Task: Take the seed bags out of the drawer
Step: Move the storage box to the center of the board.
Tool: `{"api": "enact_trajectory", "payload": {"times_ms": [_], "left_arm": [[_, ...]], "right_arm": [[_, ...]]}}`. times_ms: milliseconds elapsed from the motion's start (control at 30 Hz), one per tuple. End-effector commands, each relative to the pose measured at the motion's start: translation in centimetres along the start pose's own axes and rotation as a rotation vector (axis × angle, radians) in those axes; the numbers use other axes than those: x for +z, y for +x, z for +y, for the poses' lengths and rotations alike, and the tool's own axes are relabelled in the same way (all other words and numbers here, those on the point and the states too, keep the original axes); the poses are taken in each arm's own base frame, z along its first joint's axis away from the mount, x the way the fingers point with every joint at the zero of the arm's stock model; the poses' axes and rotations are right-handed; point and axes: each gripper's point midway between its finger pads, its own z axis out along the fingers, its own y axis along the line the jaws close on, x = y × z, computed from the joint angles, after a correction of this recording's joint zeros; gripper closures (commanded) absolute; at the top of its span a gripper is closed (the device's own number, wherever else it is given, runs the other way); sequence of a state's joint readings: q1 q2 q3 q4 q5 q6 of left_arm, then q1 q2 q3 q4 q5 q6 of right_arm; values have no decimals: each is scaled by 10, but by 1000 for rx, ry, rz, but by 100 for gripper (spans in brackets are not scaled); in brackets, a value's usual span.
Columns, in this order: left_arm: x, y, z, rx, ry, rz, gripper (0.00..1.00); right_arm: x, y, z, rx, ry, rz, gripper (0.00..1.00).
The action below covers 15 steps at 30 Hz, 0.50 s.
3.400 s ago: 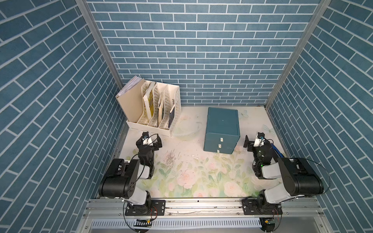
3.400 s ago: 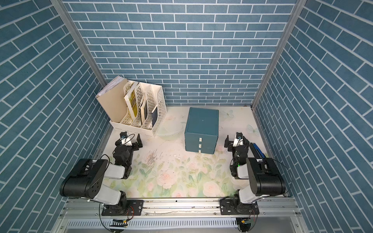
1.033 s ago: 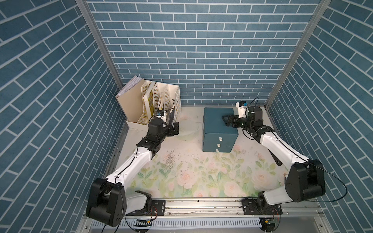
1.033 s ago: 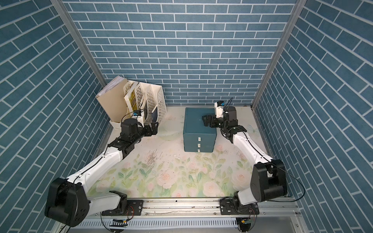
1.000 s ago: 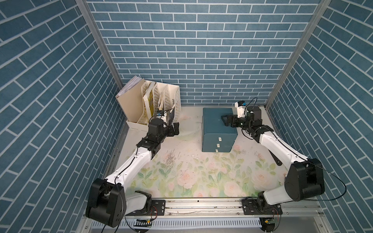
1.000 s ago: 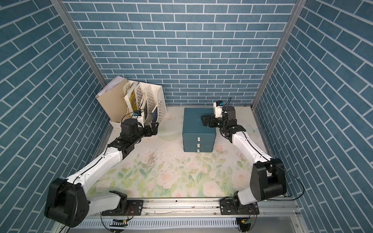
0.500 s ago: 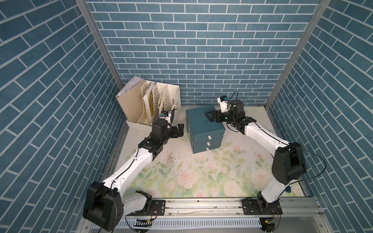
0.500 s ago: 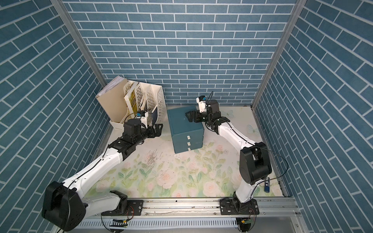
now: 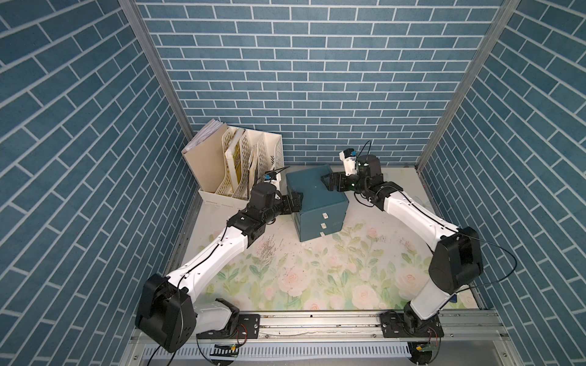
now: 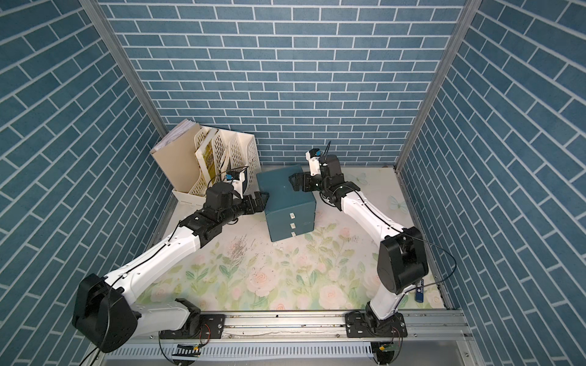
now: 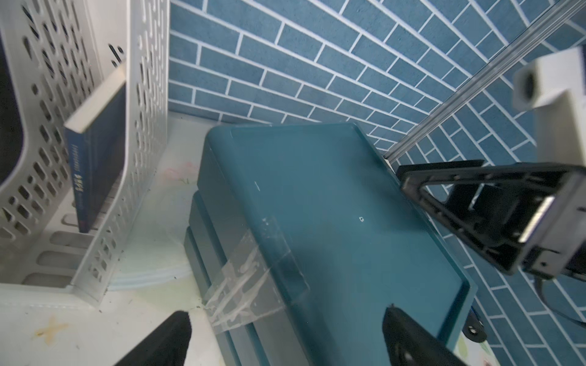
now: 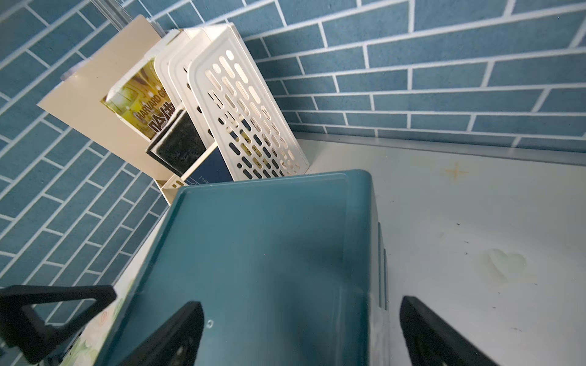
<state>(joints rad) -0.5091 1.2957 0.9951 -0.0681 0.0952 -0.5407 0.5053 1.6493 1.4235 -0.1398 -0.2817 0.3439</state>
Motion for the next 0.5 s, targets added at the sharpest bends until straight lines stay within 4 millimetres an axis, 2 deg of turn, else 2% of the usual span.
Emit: {"api": "enact_trajectory", "payload": {"times_ms": [0, 333, 467], "left_arm": [[4, 10, -5, -63, 2, 52, 5], [22, 25, -24, -64, 47, 112, 19], [29, 26, -29, -61, 57, 118, 24]], "right_arm": [[-36, -5, 12, 10, 10, -11, 0], [-91, 51, 49, 126, -91, 72, 0], [-100, 69, 61, 164, -118, 97, 0]]}}
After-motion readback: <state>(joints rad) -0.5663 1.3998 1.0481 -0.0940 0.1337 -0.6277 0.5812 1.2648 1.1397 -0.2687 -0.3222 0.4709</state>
